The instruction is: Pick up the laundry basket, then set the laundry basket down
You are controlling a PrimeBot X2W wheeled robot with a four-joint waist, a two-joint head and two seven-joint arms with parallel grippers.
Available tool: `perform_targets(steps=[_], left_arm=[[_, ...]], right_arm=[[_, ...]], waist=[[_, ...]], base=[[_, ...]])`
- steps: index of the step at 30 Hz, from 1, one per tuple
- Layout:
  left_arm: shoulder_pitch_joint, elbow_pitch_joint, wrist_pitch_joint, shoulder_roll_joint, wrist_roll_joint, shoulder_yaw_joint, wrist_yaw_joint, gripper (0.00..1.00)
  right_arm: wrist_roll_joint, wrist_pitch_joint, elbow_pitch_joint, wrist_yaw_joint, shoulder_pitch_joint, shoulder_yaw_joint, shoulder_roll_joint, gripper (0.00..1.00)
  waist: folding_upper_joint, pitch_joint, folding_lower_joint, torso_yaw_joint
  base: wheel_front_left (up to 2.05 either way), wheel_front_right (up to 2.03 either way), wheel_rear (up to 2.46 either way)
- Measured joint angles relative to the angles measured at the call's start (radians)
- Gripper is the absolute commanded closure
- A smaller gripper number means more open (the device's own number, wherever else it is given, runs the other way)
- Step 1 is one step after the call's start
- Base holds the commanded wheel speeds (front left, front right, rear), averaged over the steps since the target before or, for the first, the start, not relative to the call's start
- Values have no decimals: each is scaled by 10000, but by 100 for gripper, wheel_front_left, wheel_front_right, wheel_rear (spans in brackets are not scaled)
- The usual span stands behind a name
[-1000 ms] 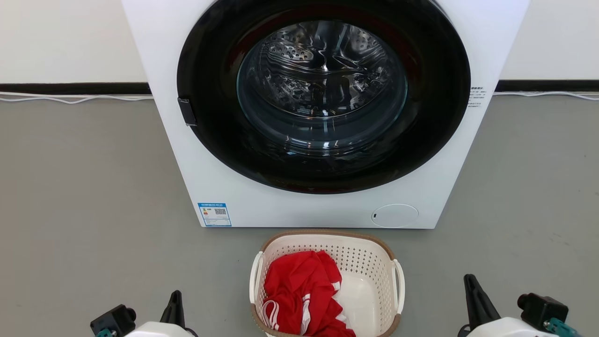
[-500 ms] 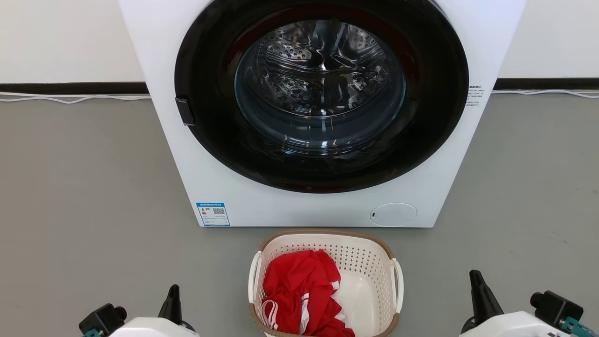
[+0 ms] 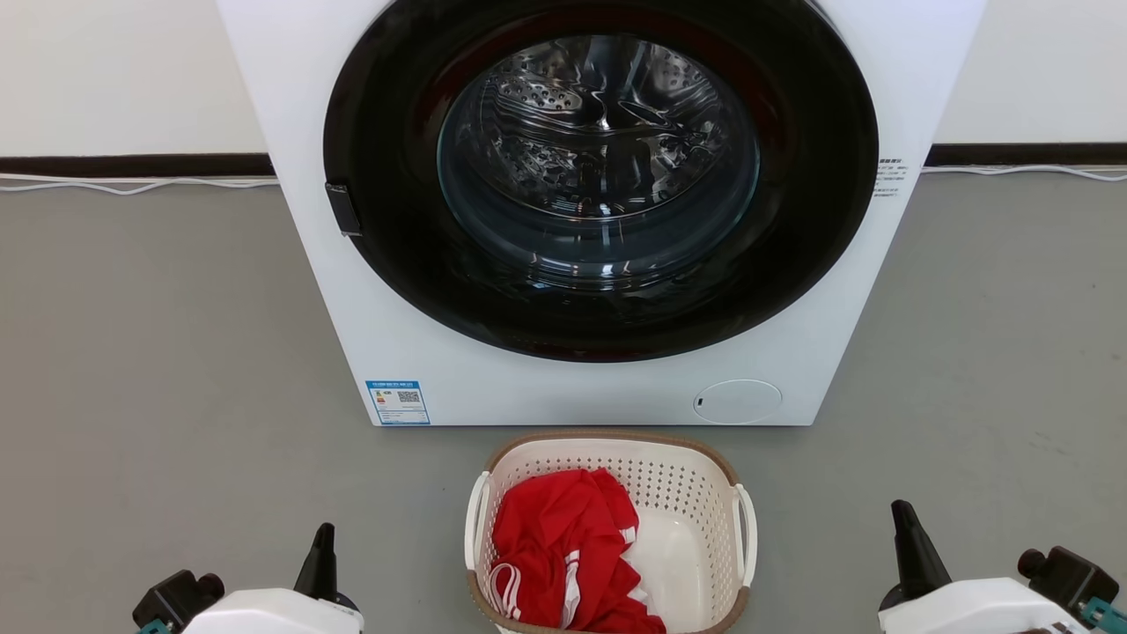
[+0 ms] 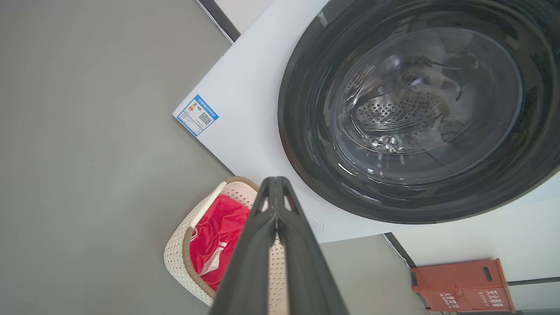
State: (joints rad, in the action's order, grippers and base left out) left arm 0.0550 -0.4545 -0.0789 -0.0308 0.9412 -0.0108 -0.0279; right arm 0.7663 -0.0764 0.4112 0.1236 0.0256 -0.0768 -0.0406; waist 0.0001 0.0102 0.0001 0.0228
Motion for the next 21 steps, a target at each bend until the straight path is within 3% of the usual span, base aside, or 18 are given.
perform_targets(steps=[21], left_arm=[[4, 527, 583, -10, 1988, -211, -307, 100]], right_arm=[[2522, 562, -412, -2, 73, -186, 0, 100]], waist=[[0, -40, 0, -70]], base=[[0, 0, 0]])
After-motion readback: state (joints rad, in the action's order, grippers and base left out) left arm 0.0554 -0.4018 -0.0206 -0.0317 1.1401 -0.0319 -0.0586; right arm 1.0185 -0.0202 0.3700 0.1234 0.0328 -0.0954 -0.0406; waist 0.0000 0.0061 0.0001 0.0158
